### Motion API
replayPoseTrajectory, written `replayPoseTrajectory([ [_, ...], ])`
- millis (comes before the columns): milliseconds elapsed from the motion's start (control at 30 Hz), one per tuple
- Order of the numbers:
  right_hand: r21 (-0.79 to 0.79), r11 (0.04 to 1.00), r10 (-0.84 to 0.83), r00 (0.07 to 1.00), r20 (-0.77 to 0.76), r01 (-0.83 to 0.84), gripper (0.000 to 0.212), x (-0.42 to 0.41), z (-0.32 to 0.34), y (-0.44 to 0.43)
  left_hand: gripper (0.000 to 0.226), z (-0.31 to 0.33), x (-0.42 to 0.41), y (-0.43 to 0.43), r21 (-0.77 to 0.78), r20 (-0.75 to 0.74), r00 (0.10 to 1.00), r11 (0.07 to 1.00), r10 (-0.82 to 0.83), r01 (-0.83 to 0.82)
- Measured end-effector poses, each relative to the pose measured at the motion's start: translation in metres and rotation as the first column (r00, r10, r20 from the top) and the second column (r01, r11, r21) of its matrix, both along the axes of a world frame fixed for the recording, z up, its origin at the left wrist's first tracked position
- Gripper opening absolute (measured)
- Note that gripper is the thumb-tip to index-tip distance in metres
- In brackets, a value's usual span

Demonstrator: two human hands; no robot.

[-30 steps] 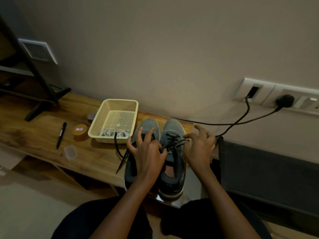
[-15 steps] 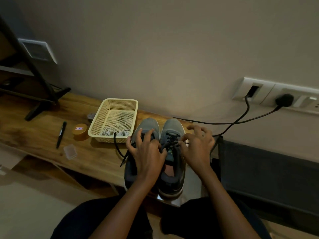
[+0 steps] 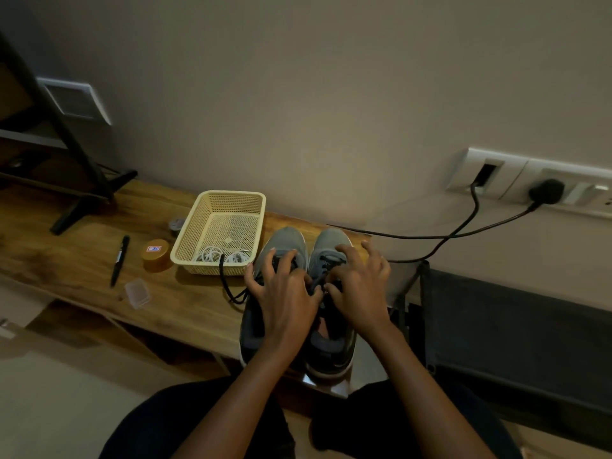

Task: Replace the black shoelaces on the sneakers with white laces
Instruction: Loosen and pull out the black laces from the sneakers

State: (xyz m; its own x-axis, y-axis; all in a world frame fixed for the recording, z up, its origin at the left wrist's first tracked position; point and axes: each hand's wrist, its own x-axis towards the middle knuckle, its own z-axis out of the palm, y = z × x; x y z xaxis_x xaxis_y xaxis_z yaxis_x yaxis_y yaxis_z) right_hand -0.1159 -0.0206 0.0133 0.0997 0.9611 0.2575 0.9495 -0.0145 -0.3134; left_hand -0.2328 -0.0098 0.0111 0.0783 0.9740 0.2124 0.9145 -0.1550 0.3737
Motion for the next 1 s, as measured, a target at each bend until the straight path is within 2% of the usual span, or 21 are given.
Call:
replayPoseTrajectory([
  [100,0.035,0.999,-0.005,1.0,-0.029,0.006,0.004,0.007,0.004,-0.003,0.016,-0.003,-0.001,-0.001,0.046,0.002,1.0,0.999,0.01,-0.01],
  [167,0.054,0.996,-0.06,0.992,-0.108,0.066,0.005,0.018,0.01,-0.006,0.013,-0.005,-0.001,0.0,0.076,0.023,0.999,0.997,0.023,-0.025],
  [267,0.007,0.993,-0.113,0.978,-0.177,0.116,0.003,0.032,0.014,-0.01,0.013,-0.007,0.0,0.001,0.091,0.033,0.999,0.996,0.016,-0.019],
  [300,-0.027,0.993,-0.116,0.978,-0.174,0.113,0.002,0.033,0.014,-0.011,0.013,-0.008,0.0,0.001,0.095,0.037,0.999,0.995,0.01,-0.014],
  [400,-0.061,0.996,-0.078,0.978,-0.194,0.067,0.018,0.022,0.01,-0.007,0.014,-0.009,0.0,0.002,0.083,0.044,0.999,0.996,0.014,-0.018],
  [467,-0.091,0.995,-0.04,0.991,-0.127,0.028,0.026,0.013,0.008,-0.003,0.016,-0.009,0.0,0.003,0.075,0.025,1.0,0.997,0.012,-0.014],
  [533,-0.098,0.995,0.008,1.0,0.001,-0.008,0.018,0.005,0.004,0.0,0.016,-0.009,-0.001,0.003,0.075,0.025,1.0,0.997,0.017,-0.019],
  [600,-0.066,0.997,0.037,0.999,0.038,-0.034,0.01,0.0,0.001,0.001,0.016,-0.01,-0.002,0.003,0.087,0.027,0.999,0.996,0.019,-0.021],
  [900,-0.011,1.0,-0.006,0.993,-0.121,0.005,0.005,0.022,0.012,-0.009,0.015,-0.009,0.0,0.001,0.075,0.039,0.999,0.996,0.037,-0.04],
  [1000,-0.053,0.999,-0.011,0.987,-0.158,0.002,0.023,0.015,0.013,-0.009,0.016,-0.008,0.0,0.0,0.066,0.037,0.999,0.997,0.034,-0.036],
])
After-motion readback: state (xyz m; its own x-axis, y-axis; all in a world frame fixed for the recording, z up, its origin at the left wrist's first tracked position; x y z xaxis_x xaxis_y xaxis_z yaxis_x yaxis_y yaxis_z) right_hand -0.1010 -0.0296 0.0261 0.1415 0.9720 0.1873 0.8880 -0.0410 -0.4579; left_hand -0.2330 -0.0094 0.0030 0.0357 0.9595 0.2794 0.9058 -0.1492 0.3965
